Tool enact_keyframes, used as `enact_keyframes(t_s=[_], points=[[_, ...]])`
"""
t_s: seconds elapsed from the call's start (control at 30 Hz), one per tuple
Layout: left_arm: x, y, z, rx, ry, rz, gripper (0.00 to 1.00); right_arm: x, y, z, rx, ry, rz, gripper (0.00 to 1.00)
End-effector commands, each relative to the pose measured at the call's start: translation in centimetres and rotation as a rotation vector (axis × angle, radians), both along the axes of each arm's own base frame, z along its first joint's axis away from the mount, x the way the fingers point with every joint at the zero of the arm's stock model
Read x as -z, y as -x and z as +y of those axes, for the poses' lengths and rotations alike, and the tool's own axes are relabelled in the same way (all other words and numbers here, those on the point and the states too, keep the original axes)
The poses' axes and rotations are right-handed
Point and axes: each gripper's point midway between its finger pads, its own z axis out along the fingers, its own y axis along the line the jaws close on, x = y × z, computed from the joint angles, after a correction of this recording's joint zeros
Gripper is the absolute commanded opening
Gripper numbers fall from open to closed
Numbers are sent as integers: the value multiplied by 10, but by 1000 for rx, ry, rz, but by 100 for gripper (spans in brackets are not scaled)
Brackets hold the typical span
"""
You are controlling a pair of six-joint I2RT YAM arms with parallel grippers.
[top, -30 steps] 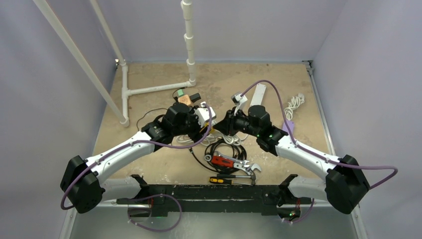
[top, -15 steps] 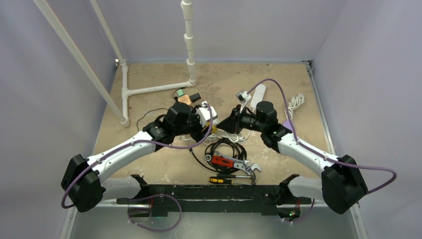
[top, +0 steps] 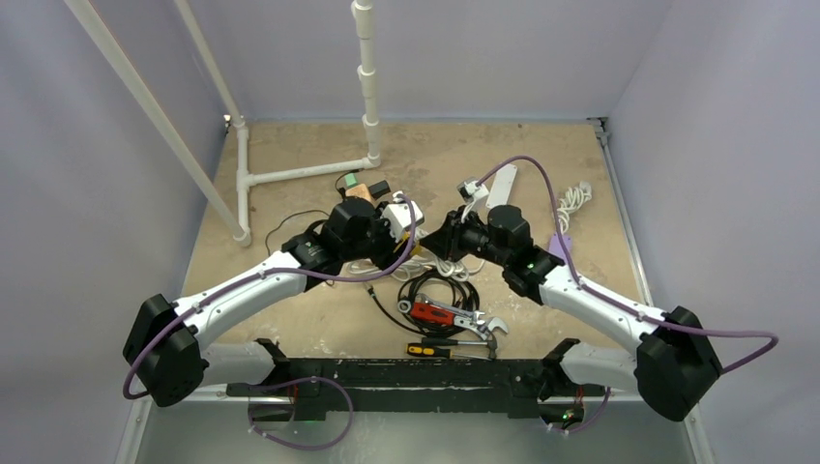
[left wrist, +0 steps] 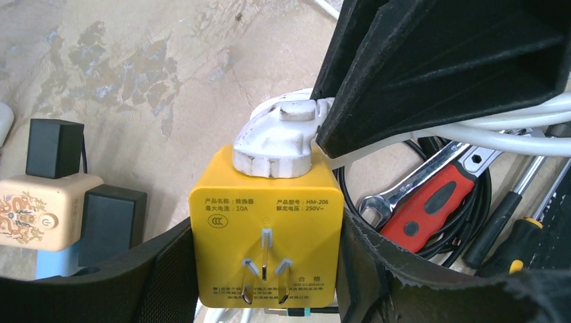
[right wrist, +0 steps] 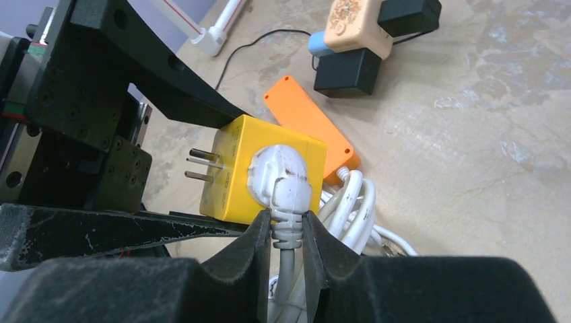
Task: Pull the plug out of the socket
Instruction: Remove the plug from the socket.
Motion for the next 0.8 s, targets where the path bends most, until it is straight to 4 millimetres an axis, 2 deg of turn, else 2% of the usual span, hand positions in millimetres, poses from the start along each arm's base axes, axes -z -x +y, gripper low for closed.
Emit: enact_keyframes(t_s=[0.0, 0.13, 0.3, 0.57, 0.67, 0.77], points=[[-13, -25, 20, -169, -4, -33, 0, -62, 5, 12, 25, -118, -90, 0], [-22, -21, 18, -150, 30, -44, 0, -68, 12, 13, -12, -129, -97, 0], [-26, -8, 7, -64, 69, -35, 0, -74, 11, 10, -45, -129, -128, 0], [-39, 22, -12, 114, 117, -87, 0, -56, 3, -17, -166, -114, -155, 0], [-34, 23, -13, 117, 101, -80, 0, -51, 5, -15, -201, -100, -157, 0], [-30, 16, -10, 74, 75, -72, 0, -48, 3, -14, -205, -92, -150, 0]])
